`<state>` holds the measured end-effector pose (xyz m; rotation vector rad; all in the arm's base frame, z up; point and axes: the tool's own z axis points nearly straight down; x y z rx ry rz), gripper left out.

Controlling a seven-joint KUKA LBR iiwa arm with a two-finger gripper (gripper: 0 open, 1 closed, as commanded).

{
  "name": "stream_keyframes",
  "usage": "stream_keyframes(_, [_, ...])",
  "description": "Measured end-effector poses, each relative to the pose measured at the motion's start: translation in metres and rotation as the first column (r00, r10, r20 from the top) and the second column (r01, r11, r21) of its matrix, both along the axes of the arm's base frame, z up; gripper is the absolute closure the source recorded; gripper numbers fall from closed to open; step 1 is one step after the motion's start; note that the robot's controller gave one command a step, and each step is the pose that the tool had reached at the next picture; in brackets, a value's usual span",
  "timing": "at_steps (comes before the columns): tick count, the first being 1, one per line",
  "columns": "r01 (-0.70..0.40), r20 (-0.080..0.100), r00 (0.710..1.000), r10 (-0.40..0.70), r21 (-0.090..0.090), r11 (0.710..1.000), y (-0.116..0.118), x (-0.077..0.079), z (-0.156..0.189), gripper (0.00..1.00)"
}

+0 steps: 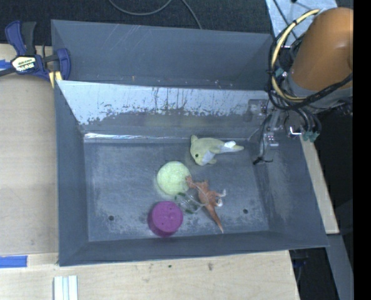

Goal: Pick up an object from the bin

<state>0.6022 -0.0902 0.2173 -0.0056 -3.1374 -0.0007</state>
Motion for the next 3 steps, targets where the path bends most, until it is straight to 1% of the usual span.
stream_keyframes(1, [-0.002,0.009,1.000,0.002,-0.001,1.000,0.000,0.001,0.005,0.00])
stream_keyframes(2, [-0.084,0.012,0.996,0.084,-0.002,0.996,0.023,0.014,-0.075,0.00])
stream_keyframes(3, [0.252,0.007,0.968,-0.252,0.000,0.968,0.040,0.017,-0.078,0.00])
